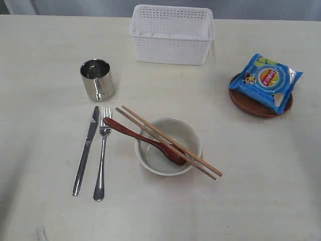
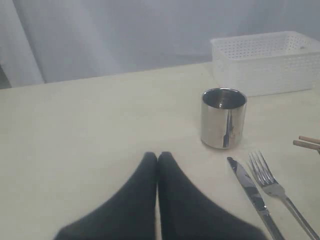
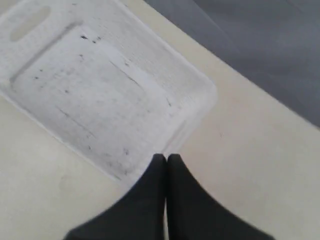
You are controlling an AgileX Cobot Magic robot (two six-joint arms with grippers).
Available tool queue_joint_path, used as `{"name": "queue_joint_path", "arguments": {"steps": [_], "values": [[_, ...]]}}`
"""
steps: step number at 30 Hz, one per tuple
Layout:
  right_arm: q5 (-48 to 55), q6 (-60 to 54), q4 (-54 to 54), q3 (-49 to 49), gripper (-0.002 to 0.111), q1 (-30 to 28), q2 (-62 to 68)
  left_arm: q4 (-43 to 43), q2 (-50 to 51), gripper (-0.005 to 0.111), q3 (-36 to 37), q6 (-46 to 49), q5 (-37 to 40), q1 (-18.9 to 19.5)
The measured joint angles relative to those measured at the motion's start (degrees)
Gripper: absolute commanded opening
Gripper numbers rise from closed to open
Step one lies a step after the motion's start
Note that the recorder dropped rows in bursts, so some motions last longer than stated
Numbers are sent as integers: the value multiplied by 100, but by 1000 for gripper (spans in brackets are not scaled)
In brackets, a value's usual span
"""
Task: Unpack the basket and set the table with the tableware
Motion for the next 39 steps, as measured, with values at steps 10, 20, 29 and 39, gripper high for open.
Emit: {"name": "queue_joint_path", "arguments": {"steps": [10, 20, 29, 39], "values": [[421, 1805, -293, 1843, -1, -1298, -975, 0, 0, 0, 0, 0, 0, 0], [166, 2397, -755, 3998, -1, -1863, -1184, 0, 0, 0, 0, 0, 0, 0], [-930, 2967, -1088, 4853, -1, -1914, -1184, 0, 0, 0, 0, 0, 0, 0], [-1508, 3101, -1211, 4879, -1, -1955, -814, 0, 0, 0, 0, 0, 0, 0]]}}
